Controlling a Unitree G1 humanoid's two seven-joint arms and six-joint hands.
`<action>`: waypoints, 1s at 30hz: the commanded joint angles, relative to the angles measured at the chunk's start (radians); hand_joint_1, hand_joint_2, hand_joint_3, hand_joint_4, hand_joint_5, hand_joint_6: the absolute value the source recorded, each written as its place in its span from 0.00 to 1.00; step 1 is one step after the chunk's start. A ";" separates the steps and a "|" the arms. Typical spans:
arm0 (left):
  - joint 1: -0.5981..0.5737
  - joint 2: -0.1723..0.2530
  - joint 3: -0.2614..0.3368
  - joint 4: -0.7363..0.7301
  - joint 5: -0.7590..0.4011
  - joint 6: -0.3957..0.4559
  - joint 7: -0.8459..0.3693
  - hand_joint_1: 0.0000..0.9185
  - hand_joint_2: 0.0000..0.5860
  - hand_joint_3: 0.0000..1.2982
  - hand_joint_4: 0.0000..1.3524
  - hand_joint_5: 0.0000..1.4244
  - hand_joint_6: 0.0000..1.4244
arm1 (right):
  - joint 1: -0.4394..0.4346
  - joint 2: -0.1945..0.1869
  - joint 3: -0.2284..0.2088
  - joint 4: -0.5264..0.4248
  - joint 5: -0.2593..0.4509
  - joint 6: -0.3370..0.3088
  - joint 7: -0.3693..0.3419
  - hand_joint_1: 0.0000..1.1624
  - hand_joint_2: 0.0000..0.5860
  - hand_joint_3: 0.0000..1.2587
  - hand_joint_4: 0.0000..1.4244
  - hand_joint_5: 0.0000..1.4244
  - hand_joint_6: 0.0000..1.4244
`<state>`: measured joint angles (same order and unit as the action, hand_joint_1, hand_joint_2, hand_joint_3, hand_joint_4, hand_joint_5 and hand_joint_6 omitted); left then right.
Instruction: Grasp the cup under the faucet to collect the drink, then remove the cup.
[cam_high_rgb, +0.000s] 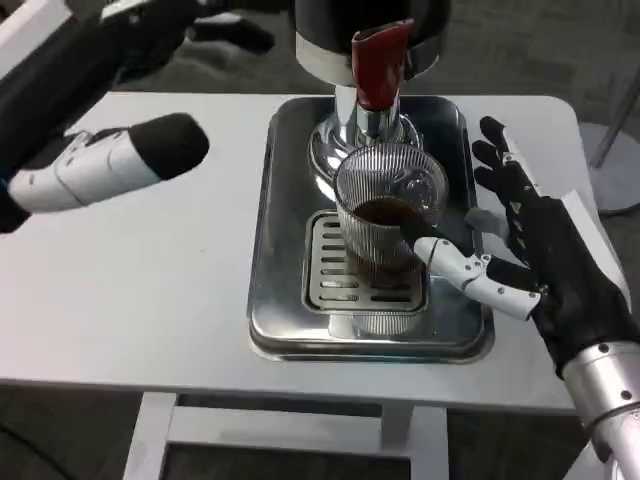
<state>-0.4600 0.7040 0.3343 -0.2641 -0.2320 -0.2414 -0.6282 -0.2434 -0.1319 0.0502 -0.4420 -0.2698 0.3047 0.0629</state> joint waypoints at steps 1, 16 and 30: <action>0.120 0.005 0.051 -0.021 0.006 -0.007 0.011 0.00 0.10 0.17 0.13 0.18 0.26 | 0.009 -0.003 0.003 -0.012 0.010 -0.002 0.007 0.62 0.42 0.00 0.03 0.04 0.16; 0.353 -0.042 0.125 0.015 0.051 -0.063 0.081 0.00 0.11 0.17 0.13 0.18 0.26 | 0.017 0.018 0.016 0.028 0.002 -0.025 -0.024 0.61 0.42 0.00 0.03 0.04 0.17; 0.471 -0.038 0.180 0.043 0.044 -0.090 0.085 0.00 0.12 0.17 0.13 0.18 0.25 | -0.008 0.075 0.019 0.142 0.057 -0.108 -0.057 0.60 0.40 0.00 0.03 0.04 0.17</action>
<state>-0.0192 0.6657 0.4988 -0.2227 -0.1872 -0.3146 -0.5504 -0.2526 -0.0725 0.0656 -0.3217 -0.2424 0.2401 0.0093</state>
